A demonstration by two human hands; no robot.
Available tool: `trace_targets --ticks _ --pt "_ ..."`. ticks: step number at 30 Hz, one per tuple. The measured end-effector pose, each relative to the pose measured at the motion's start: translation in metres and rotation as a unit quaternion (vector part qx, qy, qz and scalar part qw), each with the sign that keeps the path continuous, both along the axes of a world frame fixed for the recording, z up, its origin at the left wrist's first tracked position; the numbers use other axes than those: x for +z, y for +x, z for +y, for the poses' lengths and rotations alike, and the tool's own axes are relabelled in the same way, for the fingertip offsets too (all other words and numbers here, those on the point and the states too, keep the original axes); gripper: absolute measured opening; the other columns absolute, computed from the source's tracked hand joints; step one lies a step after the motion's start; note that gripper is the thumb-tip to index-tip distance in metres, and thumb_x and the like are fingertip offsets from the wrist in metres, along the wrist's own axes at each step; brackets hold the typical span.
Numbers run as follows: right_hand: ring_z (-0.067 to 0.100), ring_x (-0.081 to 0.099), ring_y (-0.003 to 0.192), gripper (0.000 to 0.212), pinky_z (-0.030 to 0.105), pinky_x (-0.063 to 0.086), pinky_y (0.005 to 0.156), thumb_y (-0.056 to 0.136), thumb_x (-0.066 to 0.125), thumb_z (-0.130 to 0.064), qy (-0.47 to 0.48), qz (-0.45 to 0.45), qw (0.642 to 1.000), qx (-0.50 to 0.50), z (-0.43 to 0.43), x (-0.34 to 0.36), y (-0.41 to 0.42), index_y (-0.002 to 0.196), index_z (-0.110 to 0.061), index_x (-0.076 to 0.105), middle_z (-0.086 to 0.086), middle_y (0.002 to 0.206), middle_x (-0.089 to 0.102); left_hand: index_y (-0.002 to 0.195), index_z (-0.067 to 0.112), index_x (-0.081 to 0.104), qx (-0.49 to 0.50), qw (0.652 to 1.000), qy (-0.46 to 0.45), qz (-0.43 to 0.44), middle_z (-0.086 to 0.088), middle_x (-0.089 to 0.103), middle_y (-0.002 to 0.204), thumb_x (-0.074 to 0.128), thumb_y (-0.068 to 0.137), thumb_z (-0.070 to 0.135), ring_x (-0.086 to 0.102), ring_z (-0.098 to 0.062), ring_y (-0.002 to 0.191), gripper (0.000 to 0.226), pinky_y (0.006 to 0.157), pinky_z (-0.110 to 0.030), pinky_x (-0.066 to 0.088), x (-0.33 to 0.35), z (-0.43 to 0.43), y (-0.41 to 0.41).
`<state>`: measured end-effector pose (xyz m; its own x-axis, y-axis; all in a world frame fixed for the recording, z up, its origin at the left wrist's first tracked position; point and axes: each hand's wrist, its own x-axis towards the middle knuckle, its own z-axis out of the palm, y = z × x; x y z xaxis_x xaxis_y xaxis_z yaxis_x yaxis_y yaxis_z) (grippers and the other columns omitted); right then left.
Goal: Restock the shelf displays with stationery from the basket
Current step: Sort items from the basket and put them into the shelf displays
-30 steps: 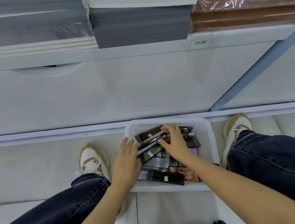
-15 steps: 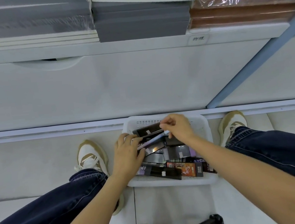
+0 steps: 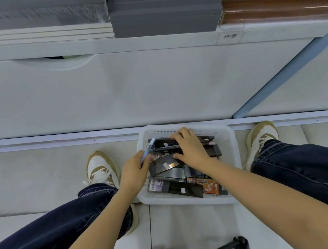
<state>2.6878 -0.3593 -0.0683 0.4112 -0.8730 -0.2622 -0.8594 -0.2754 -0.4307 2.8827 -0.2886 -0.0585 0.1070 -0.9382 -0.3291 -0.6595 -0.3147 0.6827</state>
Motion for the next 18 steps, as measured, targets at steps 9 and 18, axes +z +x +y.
trace_targets --ticks 9,18 --pt "0.022 0.038 0.123 0.052 0.032 0.038 0.104 0.091 0.065 -0.021 -0.014 -0.025 1.0 0.01 0.001 -0.003 -0.002 0.139 -0.016 0.045 0.003 0.133 0.045 0.081 0.009 0.054 0.03 0.999 -0.009 0.025 0.003 0.044 0.057 0.048 0.1 0.032 0.036 -0.009 0.049 0.03 0.043 -0.017 0.032 0.002 -0.003 -0.002" --pt "0.016 0.051 0.109 0.028 0.029 0.041 0.095 0.091 0.064 -0.02 0.028 -0.075 0.997 -0.012 -0.018 0.016 -0.026 0.118 -0.014 0.06 0.002 0.118 0.061 0.078 0.013 0.053 0.069 0.992 0.025 0.098 0.001 0.046 0.062 0.05 0.099 0.026 0.039 -0.01 0.054 0.025 0.051 -0.021 0.033 0.013 -0.005 -0.005"
